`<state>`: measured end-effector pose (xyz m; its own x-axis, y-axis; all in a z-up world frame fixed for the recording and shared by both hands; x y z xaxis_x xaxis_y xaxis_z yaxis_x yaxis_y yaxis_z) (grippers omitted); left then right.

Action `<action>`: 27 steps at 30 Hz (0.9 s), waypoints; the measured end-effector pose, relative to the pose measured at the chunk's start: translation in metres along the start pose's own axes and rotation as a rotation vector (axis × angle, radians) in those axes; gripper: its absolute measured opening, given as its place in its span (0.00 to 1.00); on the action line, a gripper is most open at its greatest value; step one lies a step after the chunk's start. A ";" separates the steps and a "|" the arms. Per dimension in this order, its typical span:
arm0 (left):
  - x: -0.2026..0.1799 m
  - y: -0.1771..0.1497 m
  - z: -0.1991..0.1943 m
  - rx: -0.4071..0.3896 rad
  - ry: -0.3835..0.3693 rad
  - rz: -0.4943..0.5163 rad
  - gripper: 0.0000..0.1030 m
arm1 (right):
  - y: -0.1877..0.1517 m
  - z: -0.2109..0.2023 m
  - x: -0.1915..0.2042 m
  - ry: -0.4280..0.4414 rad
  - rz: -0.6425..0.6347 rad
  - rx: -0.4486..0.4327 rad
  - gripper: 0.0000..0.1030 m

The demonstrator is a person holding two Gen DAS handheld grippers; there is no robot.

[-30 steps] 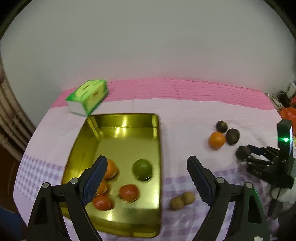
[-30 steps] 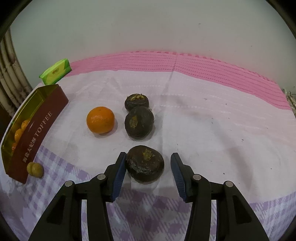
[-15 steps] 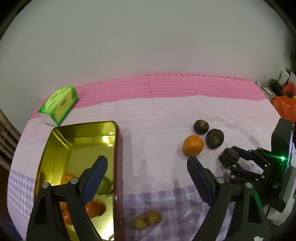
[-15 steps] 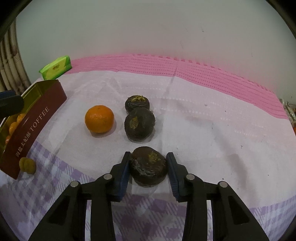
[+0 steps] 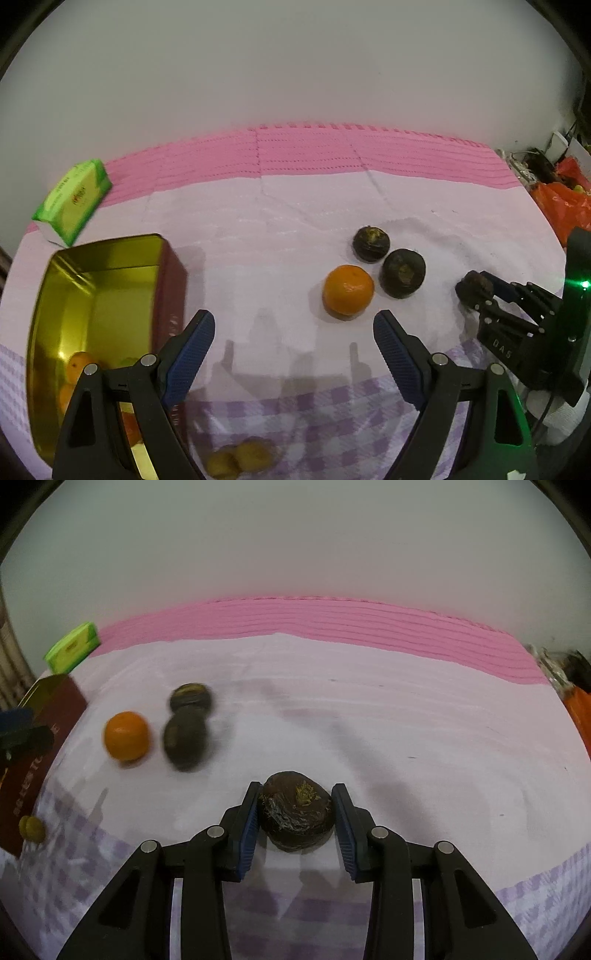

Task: Organize fruits
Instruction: 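Grasp orange with left tool while right tool holds dark brown fruit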

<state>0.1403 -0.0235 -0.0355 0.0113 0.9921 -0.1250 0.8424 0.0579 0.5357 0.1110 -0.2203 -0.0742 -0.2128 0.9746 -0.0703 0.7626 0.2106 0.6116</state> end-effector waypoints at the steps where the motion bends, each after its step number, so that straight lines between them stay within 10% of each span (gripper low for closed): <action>1: -0.002 0.000 0.003 0.005 -0.006 -0.001 0.83 | -0.001 0.000 -0.006 -0.003 0.011 0.000 0.38; 27: -0.023 0.007 0.061 0.103 -0.083 -0.026 0.56 | 0.001 0.002 -0.004 -0.011 0.016 0.003 0.38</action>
<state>0.1790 -0.0529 -0.0795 0.0298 0.9775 -0.2090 0.8938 0.0675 0.4433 0.1139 -0.2241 -0.0751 -0.1939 0.9786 -0.0693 0.7677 0.1954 0.6103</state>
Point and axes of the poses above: each gripper's, at about its wrist camera, not at the fingertips, and z roughly the way its jaws point, x to its left, y to its top, the point moved 5 cm from there along z, roughly the way its jaws point, and after that the axes turned 10 degrees about -z, right-handed, at the moved point
